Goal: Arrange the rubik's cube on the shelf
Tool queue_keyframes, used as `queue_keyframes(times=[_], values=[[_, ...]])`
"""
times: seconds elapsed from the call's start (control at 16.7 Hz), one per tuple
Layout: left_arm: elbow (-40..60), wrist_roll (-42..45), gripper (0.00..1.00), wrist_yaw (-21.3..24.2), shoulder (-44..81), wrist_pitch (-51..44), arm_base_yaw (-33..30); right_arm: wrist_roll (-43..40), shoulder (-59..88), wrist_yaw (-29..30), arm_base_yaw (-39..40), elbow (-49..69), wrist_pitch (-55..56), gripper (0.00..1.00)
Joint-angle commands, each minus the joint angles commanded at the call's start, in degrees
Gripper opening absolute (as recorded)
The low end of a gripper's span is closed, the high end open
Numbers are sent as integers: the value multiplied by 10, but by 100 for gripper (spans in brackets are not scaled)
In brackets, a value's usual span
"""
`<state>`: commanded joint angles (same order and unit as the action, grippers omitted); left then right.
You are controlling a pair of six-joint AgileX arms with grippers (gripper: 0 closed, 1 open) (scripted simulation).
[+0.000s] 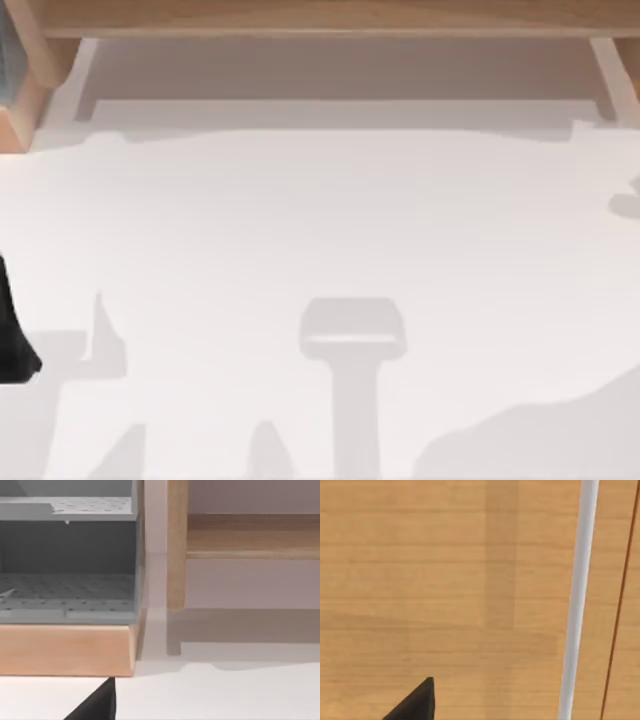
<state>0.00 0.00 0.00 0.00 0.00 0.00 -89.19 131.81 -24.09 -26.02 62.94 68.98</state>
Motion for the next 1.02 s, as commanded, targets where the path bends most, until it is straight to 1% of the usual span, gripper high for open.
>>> queue_keyframes(times=[0.36,0.66,1.02], values=[[0,0,100,0,0,0,0,-1,27,11,10,60,-31,100],[0,0,100,0,0,0,0,-1,30,13,11,66,-34,100],[0,0,100,0,0,0,0,-1,30,13,11,66,-34,55]])
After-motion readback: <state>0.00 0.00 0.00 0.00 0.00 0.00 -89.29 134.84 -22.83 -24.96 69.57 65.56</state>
